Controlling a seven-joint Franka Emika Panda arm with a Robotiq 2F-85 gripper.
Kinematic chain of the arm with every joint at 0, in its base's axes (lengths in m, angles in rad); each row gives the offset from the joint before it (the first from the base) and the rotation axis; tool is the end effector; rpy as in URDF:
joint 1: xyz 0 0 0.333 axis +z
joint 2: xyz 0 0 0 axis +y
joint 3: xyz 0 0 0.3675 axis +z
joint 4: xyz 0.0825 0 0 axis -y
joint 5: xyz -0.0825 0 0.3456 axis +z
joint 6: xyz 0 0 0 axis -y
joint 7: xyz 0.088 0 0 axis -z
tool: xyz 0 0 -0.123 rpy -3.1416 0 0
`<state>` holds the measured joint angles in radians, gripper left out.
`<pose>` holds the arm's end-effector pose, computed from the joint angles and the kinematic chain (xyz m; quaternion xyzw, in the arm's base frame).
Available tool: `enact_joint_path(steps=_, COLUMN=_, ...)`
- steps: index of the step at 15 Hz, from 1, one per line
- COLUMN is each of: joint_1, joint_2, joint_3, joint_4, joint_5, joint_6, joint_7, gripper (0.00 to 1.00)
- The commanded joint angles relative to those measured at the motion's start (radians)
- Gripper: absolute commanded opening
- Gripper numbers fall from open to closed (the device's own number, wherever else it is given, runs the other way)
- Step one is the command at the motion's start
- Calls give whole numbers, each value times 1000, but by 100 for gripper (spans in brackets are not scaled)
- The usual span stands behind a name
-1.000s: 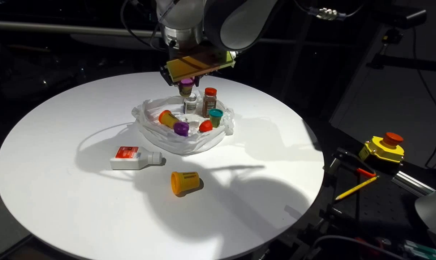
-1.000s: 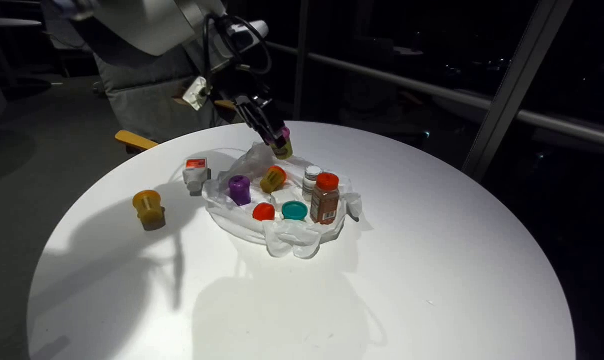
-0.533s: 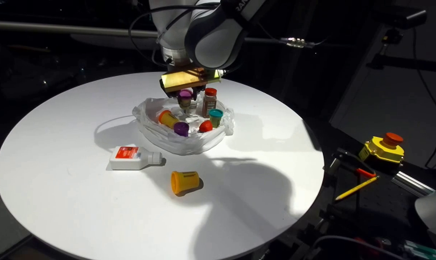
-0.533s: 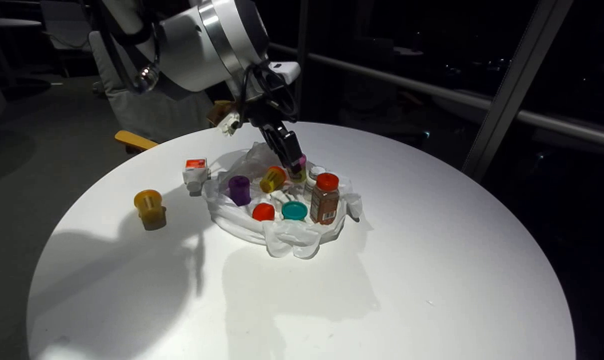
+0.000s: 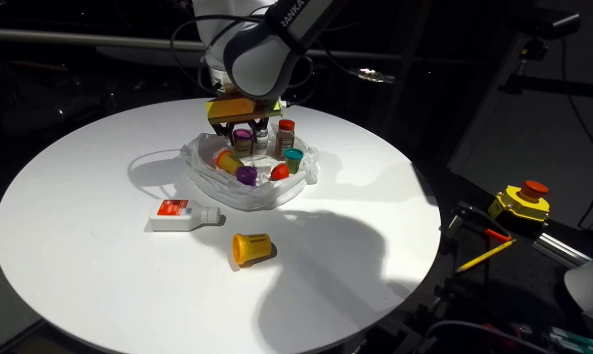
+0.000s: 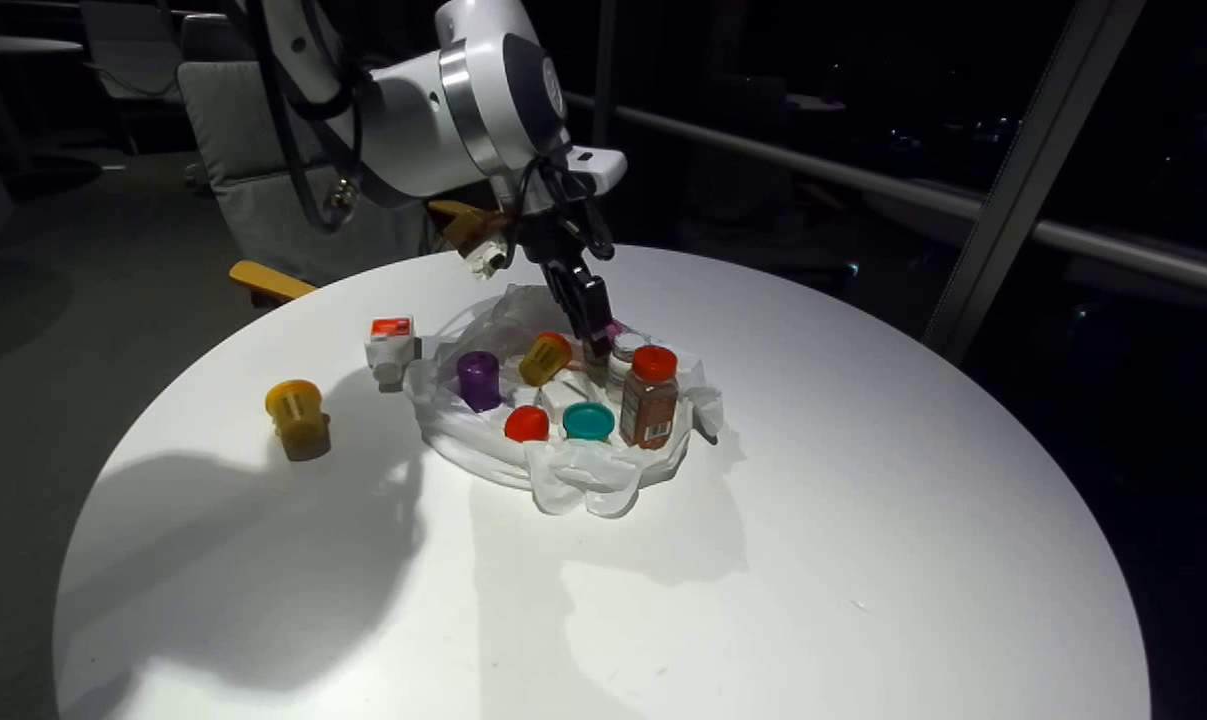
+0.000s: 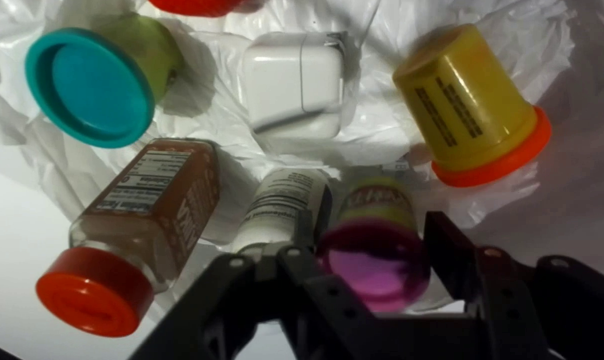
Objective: Put all the objects on the table into the plastic bag.
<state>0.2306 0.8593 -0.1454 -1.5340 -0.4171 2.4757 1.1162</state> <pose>0.7224 0.0811 0.2033 0.9293 -0.3158 0.1380 0.1327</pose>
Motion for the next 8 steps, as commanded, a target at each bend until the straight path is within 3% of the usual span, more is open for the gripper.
enact_joint_path(steps=1, joint_1=47, joint_2=-34, joint_3=-38, joint_4=12, joint_5=32, joint_6=-41, joint_7=-2, gripper=92)
enact_joint_path(steps=2, joint_1=63, joint_2=-61, joint_3=-45, joint_4=-11, joint_5=23, joint_6=-57, joint_7=0, gripper=99)
enact_joint_path(steps=5, joint_1=151, joint_2=-174, joint_3=-73, joint_4=-117, joint_5=-37, joint_6=-88, joint_7=39, gripper=100)
enact_joint_path(steps=8, joint_1=211, joint_2=-282, joint_3=-22, joint_4=-236, joint_5=-95, joint_6=-143, joint_7=-22, gripper=100)
